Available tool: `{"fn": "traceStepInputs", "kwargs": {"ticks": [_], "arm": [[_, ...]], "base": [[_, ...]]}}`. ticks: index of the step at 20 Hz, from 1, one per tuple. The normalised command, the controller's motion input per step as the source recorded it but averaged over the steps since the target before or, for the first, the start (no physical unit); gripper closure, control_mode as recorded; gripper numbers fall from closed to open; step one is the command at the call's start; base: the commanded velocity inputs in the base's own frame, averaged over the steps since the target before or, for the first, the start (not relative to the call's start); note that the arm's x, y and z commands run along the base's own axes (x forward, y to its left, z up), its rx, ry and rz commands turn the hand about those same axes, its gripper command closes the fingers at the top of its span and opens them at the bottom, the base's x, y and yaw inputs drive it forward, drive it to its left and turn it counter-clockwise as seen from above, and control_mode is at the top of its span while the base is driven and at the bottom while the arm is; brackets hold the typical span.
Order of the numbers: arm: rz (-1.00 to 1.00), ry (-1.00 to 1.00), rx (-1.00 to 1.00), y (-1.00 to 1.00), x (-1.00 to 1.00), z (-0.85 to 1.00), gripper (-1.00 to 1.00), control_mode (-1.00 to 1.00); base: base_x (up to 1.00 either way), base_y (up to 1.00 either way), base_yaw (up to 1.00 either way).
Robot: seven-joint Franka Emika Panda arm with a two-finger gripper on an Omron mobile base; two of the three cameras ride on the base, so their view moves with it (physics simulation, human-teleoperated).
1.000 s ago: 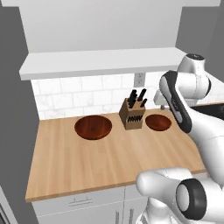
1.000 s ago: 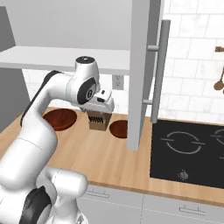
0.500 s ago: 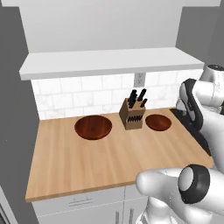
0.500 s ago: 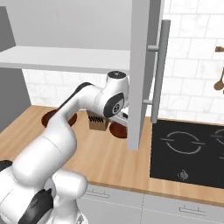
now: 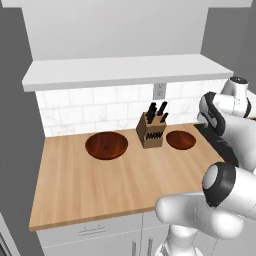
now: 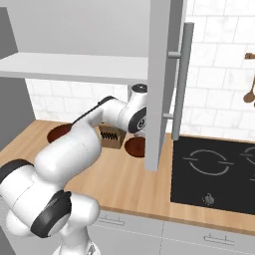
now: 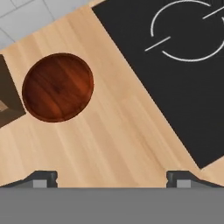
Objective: Pick up the bowls on the counter and stack them on top of one another in the open cabinet. Place the smaller bowl on top of the larger bowl.
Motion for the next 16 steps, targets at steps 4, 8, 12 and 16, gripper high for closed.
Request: {"fn": "traceStepInputs", "kwargs": {"ticks": [4, 8, 12, 16], "arm": [[0.00, -0.08, 0.01, 0.23, 0.45, -0.43, -1.00, -1.00], [0.00, -0.02, 0.01, 0.14, 0.42, -0.45, -1.00, -1.00], [0.00, 0.00, 0.00, 0.12, 0.36, -0.48, -1.00, -1.00], [0.00, 0.00, 0.00, 0.00, 0.19, -0.29, -1.00, -1.00]], "base": [[0.00, 0.00, 0.00], [0.00, 0.00, 0.00], [0.00, 0.00, 0.00], [0.00, 0.00, 0.00]]}}
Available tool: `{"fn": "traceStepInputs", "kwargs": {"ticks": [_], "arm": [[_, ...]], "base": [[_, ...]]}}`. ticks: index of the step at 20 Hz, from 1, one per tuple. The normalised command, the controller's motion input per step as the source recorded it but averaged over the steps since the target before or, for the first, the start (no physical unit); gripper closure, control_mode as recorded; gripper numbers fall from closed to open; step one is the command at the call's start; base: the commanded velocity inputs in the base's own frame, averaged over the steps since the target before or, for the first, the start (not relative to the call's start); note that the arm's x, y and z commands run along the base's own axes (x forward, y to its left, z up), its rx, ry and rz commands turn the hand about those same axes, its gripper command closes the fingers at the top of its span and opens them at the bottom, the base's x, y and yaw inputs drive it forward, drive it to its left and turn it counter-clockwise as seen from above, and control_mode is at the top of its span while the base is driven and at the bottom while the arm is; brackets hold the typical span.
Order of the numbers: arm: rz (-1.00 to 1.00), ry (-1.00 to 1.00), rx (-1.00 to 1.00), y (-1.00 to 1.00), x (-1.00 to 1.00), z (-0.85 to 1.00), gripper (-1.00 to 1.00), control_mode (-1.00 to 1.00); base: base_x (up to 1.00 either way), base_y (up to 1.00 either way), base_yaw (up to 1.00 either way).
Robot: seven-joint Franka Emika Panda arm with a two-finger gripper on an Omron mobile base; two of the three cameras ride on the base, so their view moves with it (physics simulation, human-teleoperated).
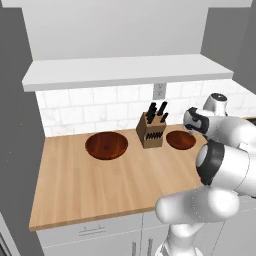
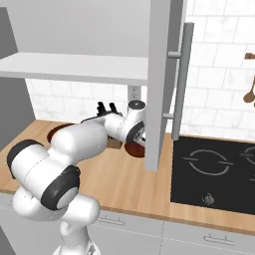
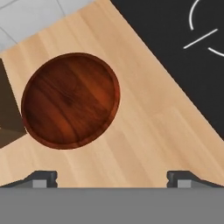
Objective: Pick up the bowls on the counter and stack them on top of one another in the open cabinet. Place the smaller bowl on top of the larger bowl.
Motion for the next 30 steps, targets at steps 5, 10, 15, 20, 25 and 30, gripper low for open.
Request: {"fn": "traceStepInputs", "kwargs": {"ticks": [5, 10, 15, 20, 25, 30], "arm": [[0.00, 0.00, 0.00, 0.00, 0.06, -0.38, -1.00, -1.00], [0.00, -0.02, 0.07, 0.00, 0.03, -0.26, -1.00, -1.00], [-0.02, -0.05, 0.11, 0.00, 0.05, -0.21, -1.00, -1.00], [-0.02, -0.05, 0.06, 0.00, 0.17, -0.20, -1.00, -1.00], [-0.01, -0.03, 0.00, 0.00, 0.29, -0.16, -1.00, -1.00], [0.00, 0.00, 0.00, 0.00, 0.18, -0.21, -1.00, -1.00]], "base": [[0.00, 0.00, 0.00], [0.00, 0.00, 0.00], [0.00, 0.00, 0.00], [0.00, 0.00, 0.00], [0.00, 0.00, 0.00], [0.00, 0.00, 0.00]]}}
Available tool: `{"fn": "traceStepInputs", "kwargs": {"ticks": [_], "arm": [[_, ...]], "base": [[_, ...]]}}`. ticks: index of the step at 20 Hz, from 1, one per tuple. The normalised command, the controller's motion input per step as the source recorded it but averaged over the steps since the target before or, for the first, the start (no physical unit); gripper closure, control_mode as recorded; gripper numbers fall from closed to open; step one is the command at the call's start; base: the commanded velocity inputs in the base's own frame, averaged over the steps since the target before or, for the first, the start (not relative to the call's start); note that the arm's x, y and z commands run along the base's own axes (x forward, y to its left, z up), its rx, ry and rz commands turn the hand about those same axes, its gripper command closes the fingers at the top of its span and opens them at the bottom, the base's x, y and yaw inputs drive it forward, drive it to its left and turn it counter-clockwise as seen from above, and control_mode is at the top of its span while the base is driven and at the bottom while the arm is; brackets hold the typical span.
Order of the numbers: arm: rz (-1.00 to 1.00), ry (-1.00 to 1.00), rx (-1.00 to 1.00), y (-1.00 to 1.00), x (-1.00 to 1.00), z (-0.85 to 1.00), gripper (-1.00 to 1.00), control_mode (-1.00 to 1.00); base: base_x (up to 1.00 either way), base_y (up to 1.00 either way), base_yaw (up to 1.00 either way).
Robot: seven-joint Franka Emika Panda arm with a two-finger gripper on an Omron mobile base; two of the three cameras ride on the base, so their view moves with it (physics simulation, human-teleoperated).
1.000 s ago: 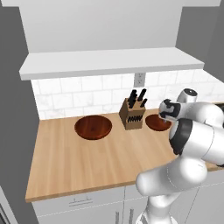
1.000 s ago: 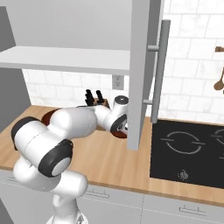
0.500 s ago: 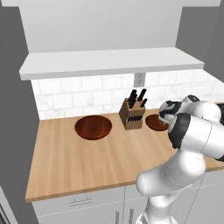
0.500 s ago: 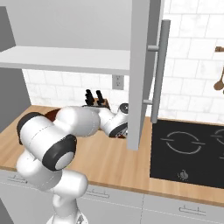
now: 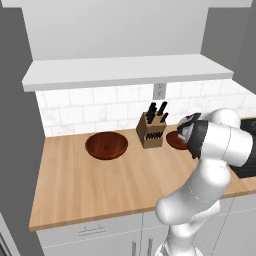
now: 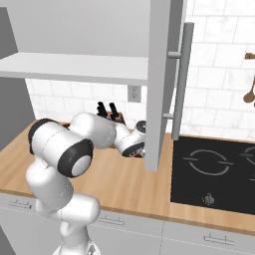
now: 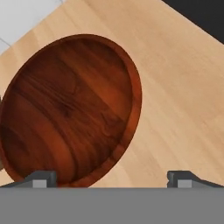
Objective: Pick up the bowls on the counter and stack them on top of one another in the open cabinet. Place the smaller bowl on top of the larger bowl.
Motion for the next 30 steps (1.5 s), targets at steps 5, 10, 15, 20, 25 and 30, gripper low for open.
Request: {"fn": "traceStepInputs", "kwargs": {"ticks": [5, 10, 15, 20, 25, 30], "arm": [[0.00, 0.00, 0.00, 0.00, 0.12, -0.20, -1.00, -1.00], [0.00, 0.00, 0.00, 0.00, 0.18, -0.14, -1.00, -1.00], [0.00, 0.00, 0.00, 0.00, 0.21, -0.12, -1.00, -1.00], [0.00, 0.00, 0.00, 0.00, 0.08, -0.06, 1.00, -1.00], [0.00, 0.00, 0.00, 0.00, 0.00, 0.00, 1.00, -1.00], [0.00, -0.05, 0.00, 0.00, -0.03, 0.08, 1.00, -1.00]], "base": [[0.00, 0.00, 0.00], [0.00, 0.00, 0.00], [0.00, 0.00, 0.00], [0.00, 0.00, 0.00], [0.00, 0.00, 0.00], [0.00, 0.00, 0.00]]}}
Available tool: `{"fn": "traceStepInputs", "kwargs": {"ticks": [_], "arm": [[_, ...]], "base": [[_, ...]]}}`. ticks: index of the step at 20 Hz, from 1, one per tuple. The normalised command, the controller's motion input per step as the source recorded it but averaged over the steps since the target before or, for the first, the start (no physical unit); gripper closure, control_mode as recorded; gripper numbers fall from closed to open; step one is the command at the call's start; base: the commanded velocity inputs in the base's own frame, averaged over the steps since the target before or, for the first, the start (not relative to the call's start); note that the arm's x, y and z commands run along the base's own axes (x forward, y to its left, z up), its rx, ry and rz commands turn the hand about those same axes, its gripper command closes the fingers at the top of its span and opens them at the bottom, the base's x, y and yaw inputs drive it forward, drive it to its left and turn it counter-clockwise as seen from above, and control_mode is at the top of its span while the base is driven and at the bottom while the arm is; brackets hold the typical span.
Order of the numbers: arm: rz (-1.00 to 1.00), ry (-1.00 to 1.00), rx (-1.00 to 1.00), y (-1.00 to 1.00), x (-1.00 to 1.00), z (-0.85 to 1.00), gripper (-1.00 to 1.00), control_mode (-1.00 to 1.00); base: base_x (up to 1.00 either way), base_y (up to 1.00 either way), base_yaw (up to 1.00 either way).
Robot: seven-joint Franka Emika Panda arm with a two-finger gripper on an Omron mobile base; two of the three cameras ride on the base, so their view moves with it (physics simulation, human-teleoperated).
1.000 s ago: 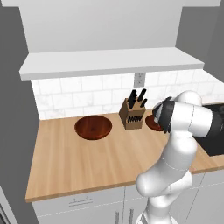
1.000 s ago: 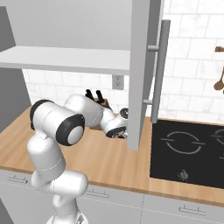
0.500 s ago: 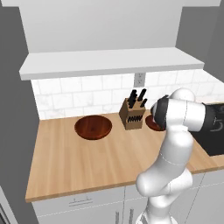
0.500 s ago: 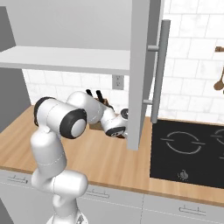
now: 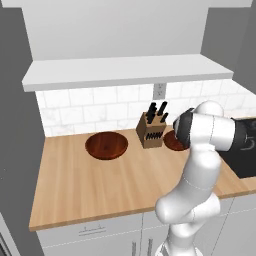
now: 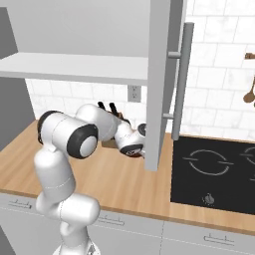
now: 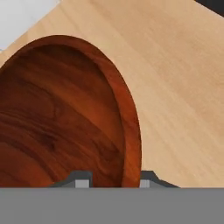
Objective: Pick up the bowls on the counter and stack them on top of one another in the open cabinet. Place the smaller bowl on top of the larger bowl.
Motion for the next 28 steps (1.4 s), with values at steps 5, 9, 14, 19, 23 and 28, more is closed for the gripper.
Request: {"fn": "traceStepInputs", "kwargs": {"ticks": [5, 9, 14, 19, 23, 28], "arm": [[0.00, -0.19, 0.00, 0.00, -0.28, 0.48, 1.00, -1.00], [0.00, -0.19, 0.00, 0.02, -0.56, 0.74, 1.00, -1.00], [0.00, -0.21, 0.01, 0.14, -0.73, 0.97, 1.00, -1.00], [0.00, -0.10, 0.00, 0.37, -0.72, 1.00, 1.00, -1.00], [0.03, 0.00, 0.00, 0.63, -0.63, 1.00, 1.00, -1.00], [0.07, 0.05, 0.01, 0.93, -0.36, 1.00, 1.00, -1.00]], "base": [[0.00, 0.00, 0.00], [0.00, 0.00, 0.00], [0.00, 0.00, 0.00], [0.00, 0.00, 0.00], [0.00, 0.00, 0.00], [0.00, 0.00, 0.00]]}}
